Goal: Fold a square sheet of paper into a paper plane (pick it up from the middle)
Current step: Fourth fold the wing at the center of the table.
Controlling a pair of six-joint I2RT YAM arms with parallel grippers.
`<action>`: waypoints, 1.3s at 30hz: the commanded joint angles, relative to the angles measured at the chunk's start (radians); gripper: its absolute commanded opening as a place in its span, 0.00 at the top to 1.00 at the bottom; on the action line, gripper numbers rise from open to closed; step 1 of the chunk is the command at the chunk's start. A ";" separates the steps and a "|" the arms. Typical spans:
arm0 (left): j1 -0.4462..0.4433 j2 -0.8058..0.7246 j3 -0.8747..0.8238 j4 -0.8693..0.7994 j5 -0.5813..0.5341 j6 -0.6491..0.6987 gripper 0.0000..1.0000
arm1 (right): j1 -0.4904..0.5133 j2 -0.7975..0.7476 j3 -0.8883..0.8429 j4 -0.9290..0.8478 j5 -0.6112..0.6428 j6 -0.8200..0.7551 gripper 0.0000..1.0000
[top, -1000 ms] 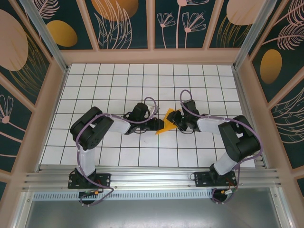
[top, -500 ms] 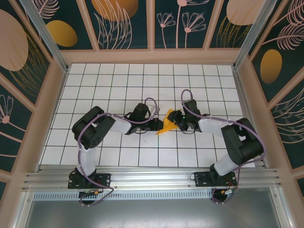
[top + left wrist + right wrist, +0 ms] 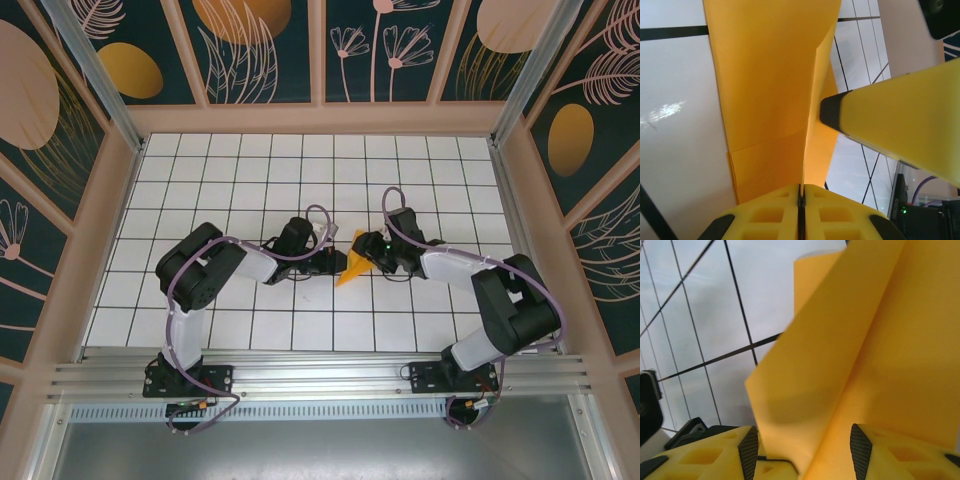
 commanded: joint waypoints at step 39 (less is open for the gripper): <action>0.026 -0.190 -0.090 -0.112 -0.126 0.048 0.62 | 0.007 0.179 0.095 -0.226 0.120 0.030 0.51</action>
